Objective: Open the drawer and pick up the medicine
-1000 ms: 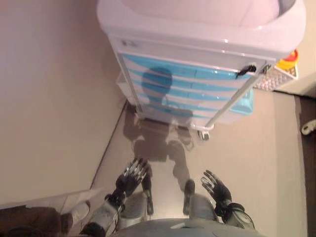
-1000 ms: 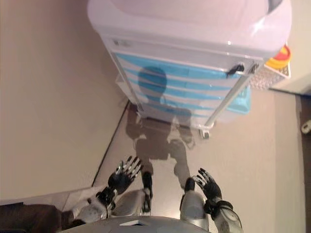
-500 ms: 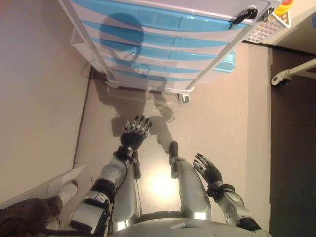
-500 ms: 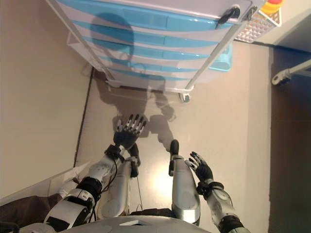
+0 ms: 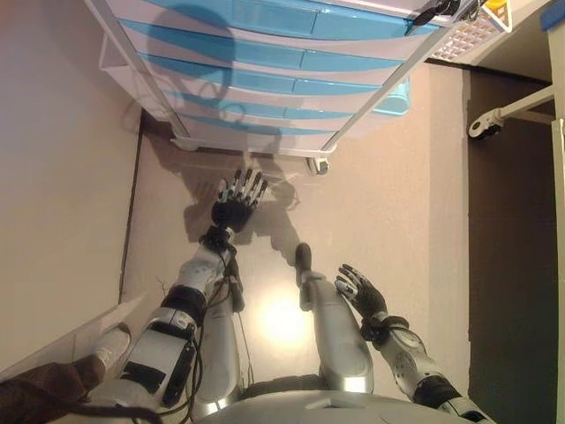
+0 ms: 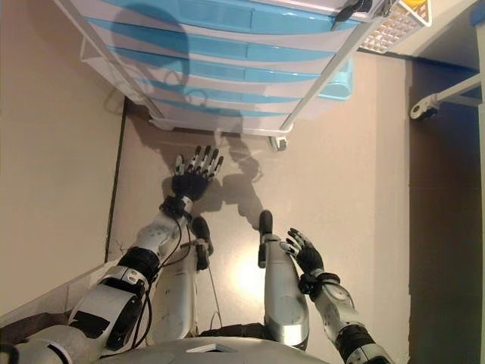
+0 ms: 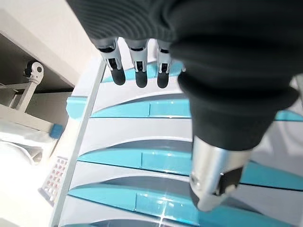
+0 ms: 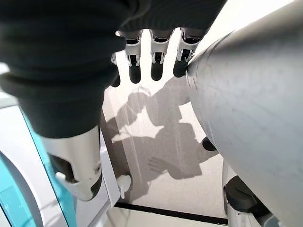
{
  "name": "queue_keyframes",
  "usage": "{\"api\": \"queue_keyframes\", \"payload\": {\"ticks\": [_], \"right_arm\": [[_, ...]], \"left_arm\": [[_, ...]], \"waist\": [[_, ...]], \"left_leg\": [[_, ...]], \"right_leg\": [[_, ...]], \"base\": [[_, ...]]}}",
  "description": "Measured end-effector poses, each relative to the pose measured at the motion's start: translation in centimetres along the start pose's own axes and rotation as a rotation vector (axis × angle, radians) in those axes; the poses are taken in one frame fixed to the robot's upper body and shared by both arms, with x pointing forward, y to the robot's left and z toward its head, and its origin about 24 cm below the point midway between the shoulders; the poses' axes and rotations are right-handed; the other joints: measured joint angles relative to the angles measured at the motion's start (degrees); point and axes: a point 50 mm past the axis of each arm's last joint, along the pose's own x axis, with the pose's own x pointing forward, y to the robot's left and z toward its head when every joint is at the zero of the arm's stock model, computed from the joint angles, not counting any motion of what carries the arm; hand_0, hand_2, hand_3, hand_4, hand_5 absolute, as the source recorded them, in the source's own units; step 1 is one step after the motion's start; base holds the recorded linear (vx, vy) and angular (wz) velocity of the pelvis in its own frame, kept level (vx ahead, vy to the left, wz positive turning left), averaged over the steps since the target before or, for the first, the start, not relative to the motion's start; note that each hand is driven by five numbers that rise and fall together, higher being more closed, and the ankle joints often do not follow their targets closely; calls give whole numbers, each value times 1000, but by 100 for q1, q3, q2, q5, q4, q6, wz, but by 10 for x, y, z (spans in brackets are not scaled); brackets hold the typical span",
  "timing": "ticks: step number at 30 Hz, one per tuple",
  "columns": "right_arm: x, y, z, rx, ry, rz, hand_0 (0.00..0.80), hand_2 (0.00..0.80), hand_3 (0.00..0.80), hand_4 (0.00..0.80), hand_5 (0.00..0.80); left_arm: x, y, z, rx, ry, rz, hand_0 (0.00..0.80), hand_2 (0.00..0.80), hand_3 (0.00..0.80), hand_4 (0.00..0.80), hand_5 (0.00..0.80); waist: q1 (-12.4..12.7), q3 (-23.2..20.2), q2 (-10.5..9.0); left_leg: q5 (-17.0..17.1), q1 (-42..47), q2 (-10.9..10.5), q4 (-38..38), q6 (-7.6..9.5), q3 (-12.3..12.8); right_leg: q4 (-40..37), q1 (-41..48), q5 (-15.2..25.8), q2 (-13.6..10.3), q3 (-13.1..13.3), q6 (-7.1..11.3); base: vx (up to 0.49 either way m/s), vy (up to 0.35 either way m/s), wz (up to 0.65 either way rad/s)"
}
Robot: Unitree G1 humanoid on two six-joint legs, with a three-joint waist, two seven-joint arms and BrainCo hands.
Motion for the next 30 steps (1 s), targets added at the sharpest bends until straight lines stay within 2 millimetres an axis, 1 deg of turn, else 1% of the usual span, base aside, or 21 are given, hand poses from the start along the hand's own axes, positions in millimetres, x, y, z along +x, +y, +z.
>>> {"api": "queue_keyframes", "payload": {"ticks": [2, 5, 7, 8, 9, 11, 12, 14, 15, 20, 21, 24, 27, 28, 30], "right_arm": [[1, 1, 2, -1, -4, 5, 0, 0, 0, 0, 0], [1, 1, 1, 13, -4, 5, 0, 0, 0, 0, 0], [2, 3, 2, 14, -5, 15, 0, 0, 0, 0, 0], [2, 4, 2, 15, -5, 18, 0, 0, 0, 0, 0], [1, 4, 2, 11, -8, 22, 0, 0, 0, 0, 0], [2, 5, 4, 13, -19, 28, 0, 0, 0, 0, 0], [2, 5, 5, 11, -24, 31, 0, 0, 0, 0, 0], [1, 5, 4, 19, -20, 27, 0, 0, 0, 0, 0], [1, 4, 4, 23, -21, 25, 0, 0, 0, 0, 0], [1, 3, 3, 33, -24, 22, 0, 0, 0, 0, 0], [1, 3, 4, 31, -27, 23, 0, 0, 0, 0, 0], [0, 3, 4, 27, -30, 27, 0, 0, 0, 0, 0], [0, 3, 5, 25, -41, 38, 0, 0, 0, 0, 0], [0, 3, 5, 26, -39, 40, 0, 0, 0, 0, 0], [0, 3, 5, 23, -38, 42, 0, 0, 0, 0, 0]], "left_arm": [[8, -10, 10, -4, -32, -34, 0, 0, 0, 0, 0], [21, -27, 19, -3, -59, -89, 0, 0, 0, 0, 0], [32, -42, 26, 1, -73, -133, 0, 0, 0, 0, 0], [37, -48, 26, 3, -68, -151, 0, 0, 0, 0, 0], [42, -56, 31, 5, -77, -173, 0, 0, 0, 0, 0], [50, -70, 33, 9, -78, -207, 0, 0, 0, 0, 0], [54, -77, 38, 14, -92, -217, 0, 0, 0, 0, 0], [60, -84, 36, 13, -93, -225, 0, 0, 0, 0, 0], [62, -88, 38, 11, -99, -231, 0, 0, 0, 0, 0], [74, -109, 42, 17, -124, -259, 0, 0, 0, 0, 0], [75, -112, 45, 17, -135, -263, 0, 0, 0, 0, 0], [75, -111, 49, 11, -153, -233, 0, 0, 0, 0, 0], [79, -117, 52, 5, -176, -228, 0, 0, 0, 0, 0], [80, -118, 53, 4, -184, -224, 0, 0, 0, 0, 0], [81, -120, 54, -5, -195, -220, 0, 0, 0, 0, 0]], "waist": [[-73, 16, -34], [-115, 25, -53], [-142, 42, -91], [-170, 46, -101], [-188, 48, -110], [-239, 58, -132], [-249, 71, -155], [-309, 74, -171], [-331, 74, -173], [-431, 74, -174], [-452, 74, -174], [-524, 74, -174], [-549, 73, -175], [-578, 73, -175], [-614, 73, -175]], "left_leg": [[-5, -52, 7, 15, 5, 14], [-4, -79, 8, 17, 6, 26], [-13, -86, 11, 14, -1, 24], [-1, -106, 14, 15, 12, 19], [-20, -155, 9, 29, -1, 13], [24, -272, 20, 102, 61, 11], [-1, -297, 15, 110, 33, 11], [15, -338, 14, 113, 67, -3], [-11, -372, 10, 117, 26, -4], [-11, -473, 6, 119, 27, 22], [-11, -480, 6, 114, 27, 33], [-11, -515, 7, 108, 27, 55], [-8, -650, 10, 118, 33, 106], [20, -672, 9, 116, 78, 112], [18, -673, 5, 113, 88, 118]], "right_leg": [[16, -53, 2, 1, 5, 1], [22, -89, 2, 3, 10, 2], [13, -94, -18, 6, 13, -19], [27, -110, 5, 12, 12, 12], [52, -159, -11, 8, 12, 14], [123, -269, 9, 17, 19, 26], [127, -300, 6, 16, 25, 26], [111, -318, 19, 16, 24, 32], [107, -348, 20, 12, 31, 33], [105, -467, 25, 16, 75, 38], [105, -484, 25, 16, 86, 38], [99, -529, 26, 20, 112, 40], [100, -687, 64, 20, 163, 63], [90, -703, 90, 18, 164, 67], [81, -701, 90, 12, 166, 67]], "base": [[11, 8, -6], [27, 5, 0], [78, 13, 0], [0, 0, 0], [0, 0, 0], [-4, 0, -2], [0, 0, 0], [0, 0, 0], [0, 0, 0], [0, 15, -3], [-11, 35, -5], [-19, 44, -4], [-21, 27, -7], [-10, 24, -3], [-3, 15, 0]]}}
